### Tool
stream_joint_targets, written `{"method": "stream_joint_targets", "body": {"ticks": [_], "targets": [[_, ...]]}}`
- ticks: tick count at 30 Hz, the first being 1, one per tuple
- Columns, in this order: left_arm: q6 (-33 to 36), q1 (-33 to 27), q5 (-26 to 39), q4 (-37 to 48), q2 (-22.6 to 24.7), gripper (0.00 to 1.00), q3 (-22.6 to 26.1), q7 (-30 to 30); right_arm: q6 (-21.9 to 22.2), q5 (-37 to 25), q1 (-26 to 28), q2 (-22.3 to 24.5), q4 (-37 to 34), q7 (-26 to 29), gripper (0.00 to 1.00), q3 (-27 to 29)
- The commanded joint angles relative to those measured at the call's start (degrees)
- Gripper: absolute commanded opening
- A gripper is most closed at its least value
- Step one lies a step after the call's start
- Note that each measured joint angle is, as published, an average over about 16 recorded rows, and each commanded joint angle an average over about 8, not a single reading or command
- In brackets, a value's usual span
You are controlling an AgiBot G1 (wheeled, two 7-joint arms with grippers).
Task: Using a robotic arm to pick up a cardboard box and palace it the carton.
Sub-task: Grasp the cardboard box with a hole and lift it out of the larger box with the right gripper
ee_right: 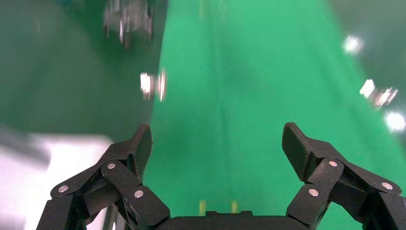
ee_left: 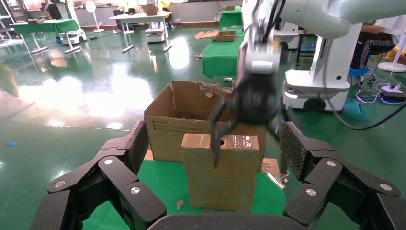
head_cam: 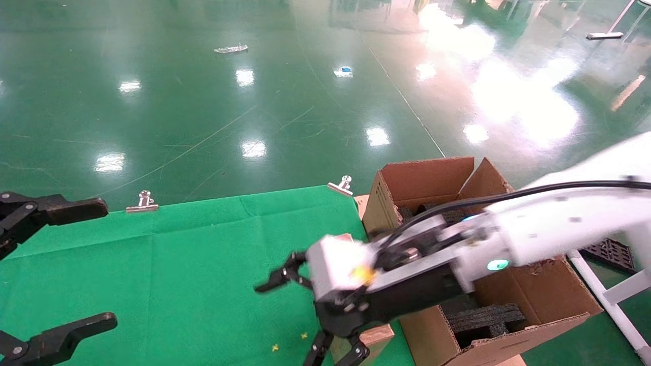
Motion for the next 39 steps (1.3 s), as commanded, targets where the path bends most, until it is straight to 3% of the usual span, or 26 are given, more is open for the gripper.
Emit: {"method": "stream_joint_targets", "body": {"ticks": [1,8,21,31,39], "targets": [[0.0,0.0,0.0,0.0,0.0,1.00,0.0,0.0,-0.6,-4.6,2.9,-1.7,0.0,1.3,1.00,-3.9],[0.0,0.0,0.0,0.0,0.0,1.00,0.0,0.0,-1.1,-10.0,12.9,-2.3,0.0,4.6,1.00,-13.7],[0.0,0.0,-0.1,0.0,0.0,1.00,0.1,0.0,-1.5,-12.9,34.8,-0.5,0.0,9.8,1.00,-31.4],[-0.1,0.0,-0.1,0.0,-0.1,1.00,0.1,0.1,-1.1,-12.4,43.7,-3.8,0.1,11.3,1.00,-47.4],[-0.1,0.0,-0.1,0.0,-0.1,1.00,0.2,0.1,-0.5,-11.5,48.4,-7.2,0.0,13.9,1.00,-56.7]]}}
